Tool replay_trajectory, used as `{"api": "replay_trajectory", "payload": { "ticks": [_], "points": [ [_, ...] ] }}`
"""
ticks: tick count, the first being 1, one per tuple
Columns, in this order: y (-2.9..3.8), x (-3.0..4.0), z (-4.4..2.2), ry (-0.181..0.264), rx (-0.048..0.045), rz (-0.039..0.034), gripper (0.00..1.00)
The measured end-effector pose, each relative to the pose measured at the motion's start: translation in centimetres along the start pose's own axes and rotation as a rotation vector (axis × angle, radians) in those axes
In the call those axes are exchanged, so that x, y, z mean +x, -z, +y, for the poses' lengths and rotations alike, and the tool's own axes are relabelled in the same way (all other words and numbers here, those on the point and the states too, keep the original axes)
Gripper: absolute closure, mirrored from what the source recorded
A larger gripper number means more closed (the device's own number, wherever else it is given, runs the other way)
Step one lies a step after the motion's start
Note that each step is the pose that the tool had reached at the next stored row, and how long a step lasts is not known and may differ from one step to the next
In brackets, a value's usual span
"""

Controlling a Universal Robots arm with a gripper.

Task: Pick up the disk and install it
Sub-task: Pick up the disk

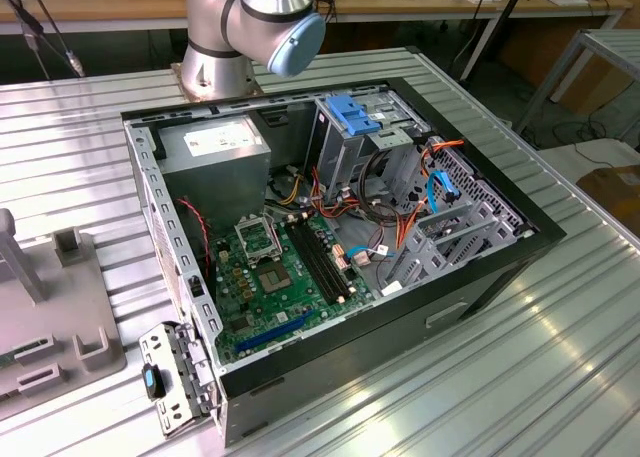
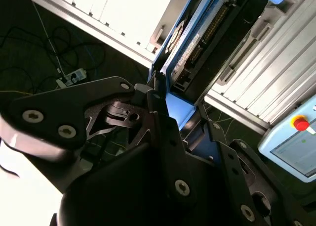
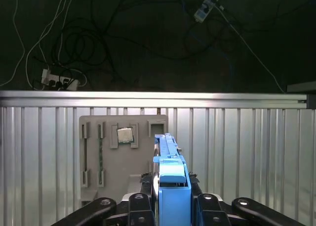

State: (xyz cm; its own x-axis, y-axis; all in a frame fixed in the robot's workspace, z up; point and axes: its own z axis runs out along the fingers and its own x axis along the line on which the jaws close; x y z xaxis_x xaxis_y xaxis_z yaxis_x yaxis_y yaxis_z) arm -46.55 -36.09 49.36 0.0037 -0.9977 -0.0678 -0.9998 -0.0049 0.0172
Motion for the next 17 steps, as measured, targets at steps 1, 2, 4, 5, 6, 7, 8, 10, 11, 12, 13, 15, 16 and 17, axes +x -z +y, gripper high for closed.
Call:
{"api": "replay_trajectory", "payload": {
  "ticks": [1, 2, 4, 5, 6, 7, 8, 10, 11, 12, 13, 15, 16, 17],
  "points": [
    [0.1, -0.01, 0.0, 0.0, 0.0, 0.0, 0.63],
    [0.2, -0.01, 0.01, 0.0, 0.0, 0.0, 0.63],
    [0.2, -0.01, 0.0, 0.0, 0.0002, -0.0001, 0.63],
    [0.21, -0.01, 0.01, 0.0, 0.0, 0.0, 0.63],
    [0.22, -0.01, 0.0, 0.0, 0.0, 0.0, 0.63],
    [0.22, -0.02, 0.01, 0.0, 0.0, 0.0, 0.63],
    [0.22, -0.02, -0.03, 0.0, 0.0002, -0.0001, 0.63],
    [0.23, -0.01, -0.21, 0.0, 0.0, -0.0001, 0.63],
    [0.23, -0.01, -0.43, 0.0, 0.0001, -0.0001, 0.63],
    [0.23, -0.01, -0.74, 0.0, 0.0001, -0.0001, 0.63],
    [0.25, -0.01, -1.31, 0.0, 0.0001, 0.0, 0.63],
    [0.27, -0.01, -2.42, 0.0, 0.0, -0.0001, 0.63],
    [0.27, -0.01, -2.7, 0.0, 0.0001, -0.0001, 0.63],
    [0.28, 0.0, -2.99, 0.0, 0.0, 0.0, 0.63]
  ]
}}
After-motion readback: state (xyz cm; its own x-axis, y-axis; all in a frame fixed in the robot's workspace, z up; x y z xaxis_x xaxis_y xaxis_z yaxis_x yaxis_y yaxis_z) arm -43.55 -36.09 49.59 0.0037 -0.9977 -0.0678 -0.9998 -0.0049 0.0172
